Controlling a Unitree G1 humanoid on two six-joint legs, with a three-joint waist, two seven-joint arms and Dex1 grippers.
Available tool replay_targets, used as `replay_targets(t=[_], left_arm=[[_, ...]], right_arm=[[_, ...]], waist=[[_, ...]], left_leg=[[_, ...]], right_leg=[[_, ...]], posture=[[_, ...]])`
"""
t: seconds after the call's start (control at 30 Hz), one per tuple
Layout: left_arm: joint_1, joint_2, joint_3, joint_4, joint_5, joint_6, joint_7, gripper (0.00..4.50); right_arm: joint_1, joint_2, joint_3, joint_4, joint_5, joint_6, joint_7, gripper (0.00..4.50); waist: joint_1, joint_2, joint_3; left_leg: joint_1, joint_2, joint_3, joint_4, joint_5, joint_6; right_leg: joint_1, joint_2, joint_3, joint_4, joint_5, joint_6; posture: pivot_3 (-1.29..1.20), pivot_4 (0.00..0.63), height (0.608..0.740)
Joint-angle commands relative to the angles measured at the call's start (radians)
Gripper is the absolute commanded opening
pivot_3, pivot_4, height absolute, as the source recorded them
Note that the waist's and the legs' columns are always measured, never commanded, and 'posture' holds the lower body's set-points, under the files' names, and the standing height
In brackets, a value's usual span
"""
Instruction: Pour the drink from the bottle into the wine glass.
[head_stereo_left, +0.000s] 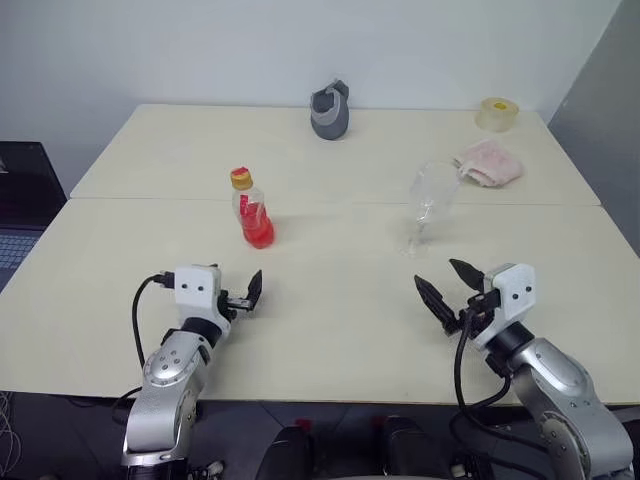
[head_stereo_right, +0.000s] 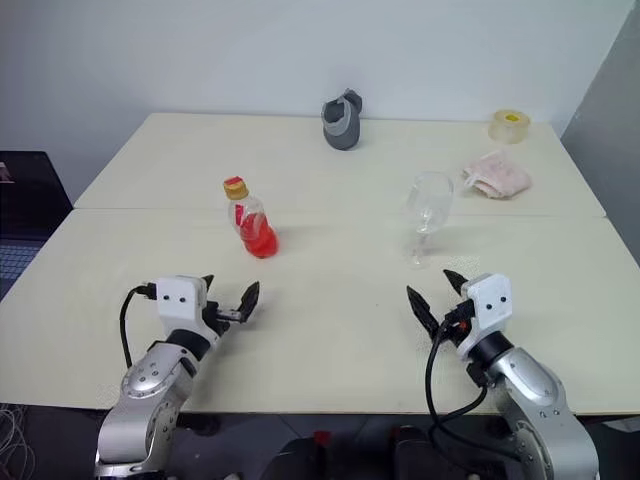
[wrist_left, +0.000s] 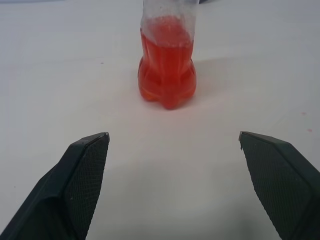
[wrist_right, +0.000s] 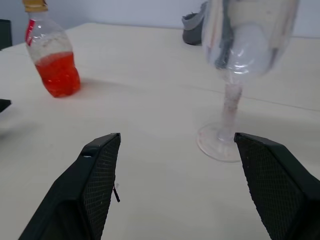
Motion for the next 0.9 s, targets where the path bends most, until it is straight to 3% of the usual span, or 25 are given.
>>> replay_targets(t=[0.03, 0.37, 0.9], left_arm=[[-0.058, 0.014, -0.006, 0.024, 0.011, -0.033, -0.011, 4.49], [-0.194, -0.04, -0.06, 0.13, 0.061, -0.071, 0.039, 4.49], [-0.306, -0.067, -0.067, 0.247, 0.099, -0.152, 0.079, 4.49]], right_arm=[[-0.03, -0.041, -0.001, -0.036, 0.077, -0.029, 0.104, 3.89], [-0.133, -0.102, 0.014, 0.021, 0.208, -0.007, 0.259, 3.89], [-0.16, -0.106, 0.044, 0.04, 0.186, -0.022, 0.252, 3.89]], waist=[[0.0, 0.0, 0.0], [-0.001, 0.0, 0.0], [0.001, 0.0, 0.0]], left_leg=[[0.0, 0.0, 0.0, 0.0, 0.0, 0.0], [0.0, 0.0, 0.001, 0.0, 0.0, 0.0], [0.0, 0.0, 0.001, 0.001, 0.0, -0.001]], right_leg=[[0.0, 0.0, 0.0, 0.0, 0.0, 0.0], [0.0, 0.0, 0.0, 0.0, 0.0, 0.0], [0.0, 0.0, 0.0, 0.0, 0.0, 0.0]], posture=[[0.0, 0.15, 0.74], [0.0, 0.15, 0.74], [0.0, 0.15, 0.74]])
